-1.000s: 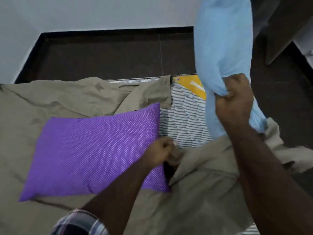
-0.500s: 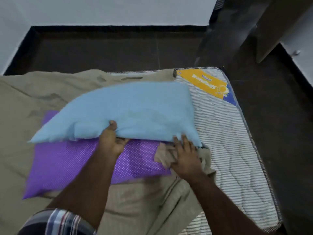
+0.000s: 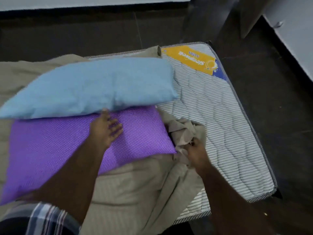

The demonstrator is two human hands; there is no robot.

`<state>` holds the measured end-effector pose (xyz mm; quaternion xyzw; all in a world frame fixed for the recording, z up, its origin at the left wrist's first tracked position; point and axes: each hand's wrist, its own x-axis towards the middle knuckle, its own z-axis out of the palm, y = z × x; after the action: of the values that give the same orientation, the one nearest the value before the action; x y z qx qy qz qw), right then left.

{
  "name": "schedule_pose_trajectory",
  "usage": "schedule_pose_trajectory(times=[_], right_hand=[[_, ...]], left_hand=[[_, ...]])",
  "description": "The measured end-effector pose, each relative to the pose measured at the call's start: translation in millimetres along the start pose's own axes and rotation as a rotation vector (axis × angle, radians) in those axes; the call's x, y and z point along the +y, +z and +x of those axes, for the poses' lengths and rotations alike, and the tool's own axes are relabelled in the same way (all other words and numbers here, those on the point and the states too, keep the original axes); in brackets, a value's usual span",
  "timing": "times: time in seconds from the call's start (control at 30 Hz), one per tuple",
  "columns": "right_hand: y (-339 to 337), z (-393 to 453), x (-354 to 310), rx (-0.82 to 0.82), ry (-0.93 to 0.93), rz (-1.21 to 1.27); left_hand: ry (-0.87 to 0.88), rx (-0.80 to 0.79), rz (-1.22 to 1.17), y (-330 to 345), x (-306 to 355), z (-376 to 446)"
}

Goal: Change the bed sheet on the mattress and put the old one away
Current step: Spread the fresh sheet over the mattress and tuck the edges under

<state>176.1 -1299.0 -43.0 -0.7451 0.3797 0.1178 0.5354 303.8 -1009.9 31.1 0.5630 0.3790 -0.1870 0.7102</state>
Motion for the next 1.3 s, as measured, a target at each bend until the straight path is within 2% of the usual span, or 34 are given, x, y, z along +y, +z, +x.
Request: schedule_pose_trajectory(times=[0.07,0.17,0.27,0.3,0.37,0.4,0.5,0.57,0.67,0.77,0.83,0.9,1.0,1.07,1.2,1.27,1.3], right_hand=[[-2,-10,0,-0.023,-0.015,0.151],[-11,-26,8,-0.092,-0.035,0.301],[-22,-34,39,-0.206,-0.009,0.158],[-23,-36,47,-0.227,0.007,0.130],[-29,-41,51,-0.162,0.041,0.136],[-36,-41,48,-0.104,0.072,0.247],[-79,-37,35,-0.018,0.138,0.832],[-135,-28,42,0.040,0.094,1.007],[-230,-19,61,0.121,-0.055,1.109],[-336,-13,93,0.389,-0.236,1.061],[-397,-10,128,0.541,-0.186,1.074],[-420,-7,178,0.568,-0.043,0.996],[-377,-16,254,0.551,0.154,0.627],[-317,-40,286,0.404,0.231,0.526],[-222,-70,304,0.106,0.429,0.715],[-206,-62,299,0.083,0.449,0.826],[-204,-54,297,0.115,0.446,0.858]], left_hand=[[-0.021,-0.050,0.126,25,-32,-18],[-0.037,-0.278,0.450,58,-91,-42],[0.067,-0.526,0.903,70,-162,-53],[0.078,-0.590,0.990,72,-181,-57],[0.065,-0.643,1.099,76,-214,-64],[0.076,-0.636,1.165,79,-227,-68],[0.194,-0.534,1.422,90,-266,-88],[0.288,-0.426,1.593,106,-296,-105],[0.410,-0.273,1.825,130,-338,-121],[0.602,-0.117,1.940,149,-364,-136],[0.658,-0.110,1.954,158,-370,-146],[0.678,-0.234,1.934,164,-381,-151],[0.727,-0.476,1.857,171,-406,-185],[0.669,-0.548,1.874,167,-430,-204],[0.513,-0.599,1.923,153,-449,-208],[0.372,-0.688,1.946,149,-447,-204],[0.355,-0.715,1.944,147,-445,-204]])
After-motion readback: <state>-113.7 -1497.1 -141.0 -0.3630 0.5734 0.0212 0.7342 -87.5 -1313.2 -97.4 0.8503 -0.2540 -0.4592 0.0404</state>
